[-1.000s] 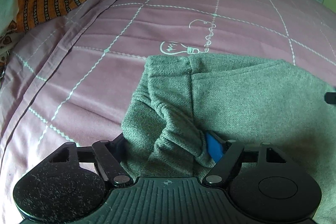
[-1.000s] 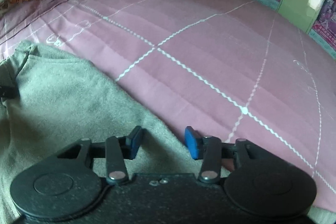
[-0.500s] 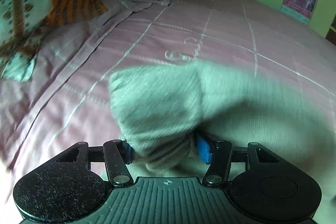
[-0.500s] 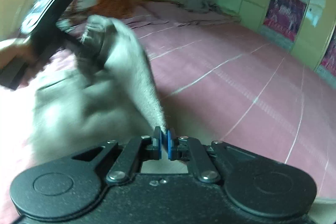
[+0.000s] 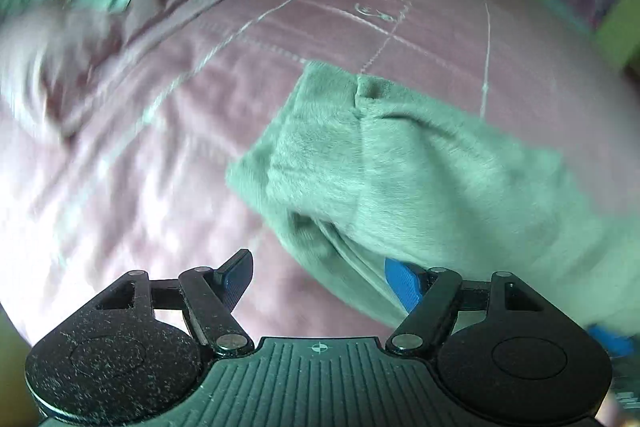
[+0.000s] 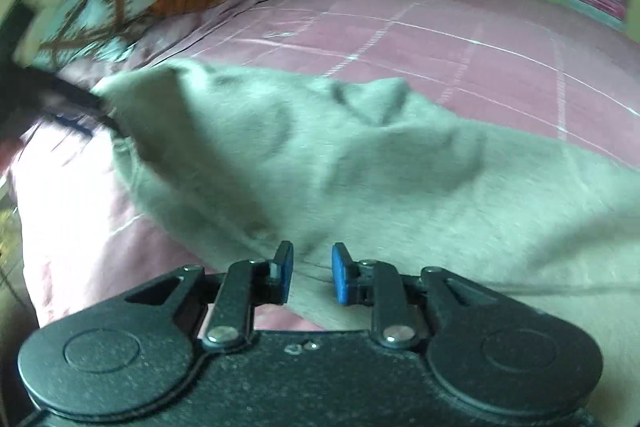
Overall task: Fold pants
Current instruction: 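Lift the waistband with both grippers and carry it over toward the leg hems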
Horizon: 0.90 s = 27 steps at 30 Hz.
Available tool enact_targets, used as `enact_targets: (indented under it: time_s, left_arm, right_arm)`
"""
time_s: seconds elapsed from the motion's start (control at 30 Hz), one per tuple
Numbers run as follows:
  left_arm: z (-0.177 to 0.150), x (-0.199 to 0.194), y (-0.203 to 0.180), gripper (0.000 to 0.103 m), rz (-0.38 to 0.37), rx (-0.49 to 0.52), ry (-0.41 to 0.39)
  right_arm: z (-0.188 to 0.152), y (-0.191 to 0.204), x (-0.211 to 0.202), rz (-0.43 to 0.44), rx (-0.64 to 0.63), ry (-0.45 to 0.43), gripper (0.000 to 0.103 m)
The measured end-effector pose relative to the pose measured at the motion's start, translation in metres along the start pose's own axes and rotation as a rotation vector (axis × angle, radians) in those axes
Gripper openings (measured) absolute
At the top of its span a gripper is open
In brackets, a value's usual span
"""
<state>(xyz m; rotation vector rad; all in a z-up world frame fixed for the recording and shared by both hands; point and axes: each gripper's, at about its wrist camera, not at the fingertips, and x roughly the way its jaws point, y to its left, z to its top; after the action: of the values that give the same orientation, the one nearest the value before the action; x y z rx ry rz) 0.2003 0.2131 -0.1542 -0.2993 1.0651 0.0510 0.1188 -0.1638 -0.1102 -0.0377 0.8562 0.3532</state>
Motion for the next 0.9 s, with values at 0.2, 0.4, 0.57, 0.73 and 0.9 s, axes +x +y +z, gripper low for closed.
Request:
enact_targets:
  time_s: [0.2, 0.4, 0.57, 0.73, 0.9]
  left_arm:
    - [-0.033, 0.007, 0.015, 0.073, -0.204, -0.272, 0.046]
    - [-0.061, 0.009, 0.027, 0.073, -0.332, -0.477, 0.011]
    - [-0.063, 0.011, 0.033, 0.073, -0.357, -0.516, -0.023]
    - [-0.053, 0.025, 0.018, 0.073, -0.355, -0.507, -0.033]
    - [-0.051, 0.037, 0.019, 0.056, -0.322, -0.523, -0.055]
  right_arm:
    - [-0.015, -0.025, -0.003, -0.013, 0.203, 0.018, 0.025]
    - [-0.028, -0.029, -0.007, -0.021, 0.239, 0.016, 0.027]
    - [-0.030, -0.025, -0.008, -0.019, 0.251, 0.026, 0.028]
    - [-0.029, -0.024, -0.008, -0.005, 0.280, 0.035, 0.028]
    - [-0.030, -0.034, -0.007, 0.001, 0.341, 0.047, 0.029]
